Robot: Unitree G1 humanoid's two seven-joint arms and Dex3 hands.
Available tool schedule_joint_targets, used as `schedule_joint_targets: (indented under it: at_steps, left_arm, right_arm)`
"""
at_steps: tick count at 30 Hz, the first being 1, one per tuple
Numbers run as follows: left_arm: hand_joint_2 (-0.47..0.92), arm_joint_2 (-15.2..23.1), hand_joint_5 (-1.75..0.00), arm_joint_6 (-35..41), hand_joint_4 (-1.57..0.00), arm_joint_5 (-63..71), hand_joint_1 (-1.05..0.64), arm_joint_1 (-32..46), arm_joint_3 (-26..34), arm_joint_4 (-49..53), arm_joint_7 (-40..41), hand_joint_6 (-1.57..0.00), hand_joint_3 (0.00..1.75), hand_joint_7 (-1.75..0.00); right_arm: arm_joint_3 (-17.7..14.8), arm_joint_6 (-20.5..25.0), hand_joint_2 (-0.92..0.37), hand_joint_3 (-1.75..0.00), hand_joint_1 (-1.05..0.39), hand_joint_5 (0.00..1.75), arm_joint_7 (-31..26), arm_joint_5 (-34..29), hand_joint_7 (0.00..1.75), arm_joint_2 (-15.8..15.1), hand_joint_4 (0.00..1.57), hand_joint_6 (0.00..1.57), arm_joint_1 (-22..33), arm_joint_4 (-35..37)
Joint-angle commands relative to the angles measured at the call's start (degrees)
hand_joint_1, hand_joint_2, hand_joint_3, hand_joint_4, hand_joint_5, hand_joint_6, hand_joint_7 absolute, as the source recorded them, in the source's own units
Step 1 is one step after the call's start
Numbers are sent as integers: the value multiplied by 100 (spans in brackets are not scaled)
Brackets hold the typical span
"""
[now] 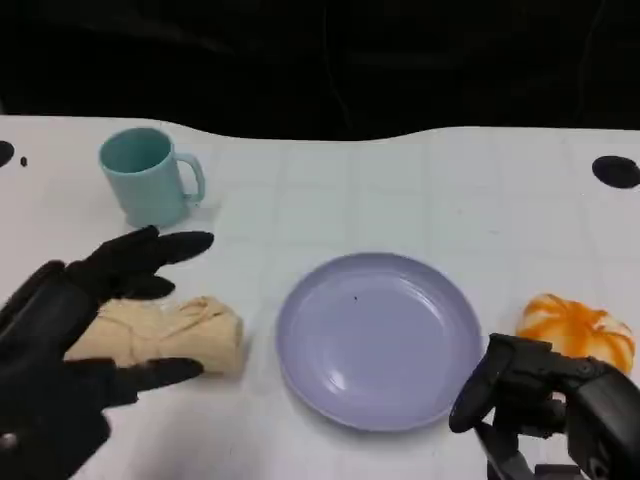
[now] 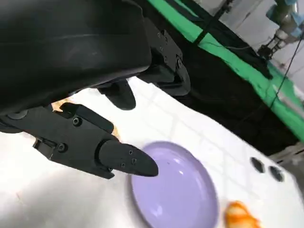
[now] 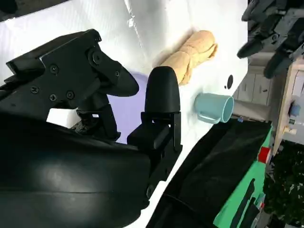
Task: Grasp the towel on the left side of the plate with the left hand and place it into the plate.
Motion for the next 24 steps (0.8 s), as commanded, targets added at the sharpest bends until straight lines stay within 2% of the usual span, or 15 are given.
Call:
schedule_joint_targets:
  at_steps: [1,5,11,16,24]
  left_arm:
    - [91,583,-53,75,-25,1550,-48,-431,-667,250,-175,-39,0,-5]
    - [90,735,-41,237,-29,2648,-51,-891,-1254,579,-553,-39,0,-1]
    - [87,633,-31,60,-34,3575,-54,-1454,-1852,1437,-800,-38,0,0]
    - [87,377,-20,47,-40,4109,-57,-1901,-2275,2384,-914,-38,0,0]
    - [87,-131,-14,-28,-45,4310,-58,-2559,-2629,3925,-747,-38,0,-1]
  right_arm:
    - [-32,3,-56,-109,-9,167,-7,1,138,-57,73,67,34,-44]
    - [-21,16,-57,-109,-9,167,-9,-12,138,-66,73,67,34,-64]
    - [-8,43,-57,-107,-9,167,-29,-28,138,-56,73,67,47,-97]
    - [-50,60,-57,-106,-9,167,-15,17,137,-57,74,68,76,-132]
    - [-86,41,-58,-106,-9,167,9,21,137,-74,74,68,116,-149]
